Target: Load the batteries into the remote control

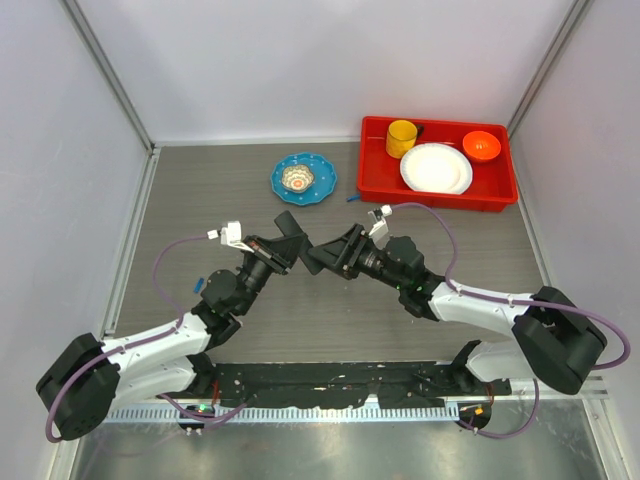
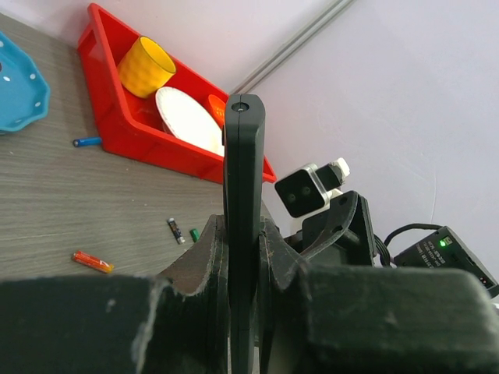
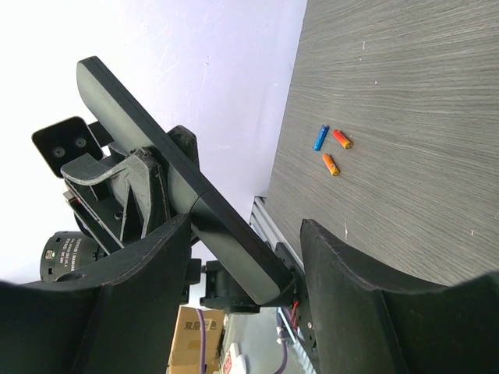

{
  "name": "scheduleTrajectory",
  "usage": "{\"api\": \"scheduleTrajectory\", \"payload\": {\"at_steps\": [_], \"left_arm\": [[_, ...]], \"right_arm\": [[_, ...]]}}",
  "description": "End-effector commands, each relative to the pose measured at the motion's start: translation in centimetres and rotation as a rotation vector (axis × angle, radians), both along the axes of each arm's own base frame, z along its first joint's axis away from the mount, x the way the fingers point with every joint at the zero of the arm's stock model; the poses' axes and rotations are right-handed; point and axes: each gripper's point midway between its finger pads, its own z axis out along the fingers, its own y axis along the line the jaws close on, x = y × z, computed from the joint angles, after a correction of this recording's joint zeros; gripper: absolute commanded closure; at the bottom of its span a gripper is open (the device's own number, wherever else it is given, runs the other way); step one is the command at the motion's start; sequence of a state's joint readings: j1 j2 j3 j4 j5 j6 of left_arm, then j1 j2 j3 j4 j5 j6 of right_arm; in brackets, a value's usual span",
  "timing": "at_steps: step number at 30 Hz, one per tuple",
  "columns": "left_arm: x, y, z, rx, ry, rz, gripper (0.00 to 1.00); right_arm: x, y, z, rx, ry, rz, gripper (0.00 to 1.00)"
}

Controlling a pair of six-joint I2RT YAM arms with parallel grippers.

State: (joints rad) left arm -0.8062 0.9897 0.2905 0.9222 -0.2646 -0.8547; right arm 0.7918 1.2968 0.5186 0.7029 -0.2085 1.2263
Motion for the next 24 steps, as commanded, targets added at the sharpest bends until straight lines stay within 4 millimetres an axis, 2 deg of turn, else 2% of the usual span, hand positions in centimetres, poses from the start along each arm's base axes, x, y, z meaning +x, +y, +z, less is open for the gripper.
{"api": "scheduleTrajectory", "payload": {"at_steps": [1,11,24], "left_arm": [[-0.1,0.39,2.33,-0.043,-0.061,0.02,1.0],[-0.03,0.52,2.35,-0.044,-0.063,0.028,1.0],[-0.08,0.5,2.5,-0.048,-0.068,0.027,1.0]], "right_arm": [[-0.05,0.77,2.58,0.061,-0.047,0.021,0.37],[-0.37,0.87,2.38,0.061,-0.042,0.03,0.4],[-0.55,1.06,1.81,0.053,-0.032,0.039,0.55]]}}
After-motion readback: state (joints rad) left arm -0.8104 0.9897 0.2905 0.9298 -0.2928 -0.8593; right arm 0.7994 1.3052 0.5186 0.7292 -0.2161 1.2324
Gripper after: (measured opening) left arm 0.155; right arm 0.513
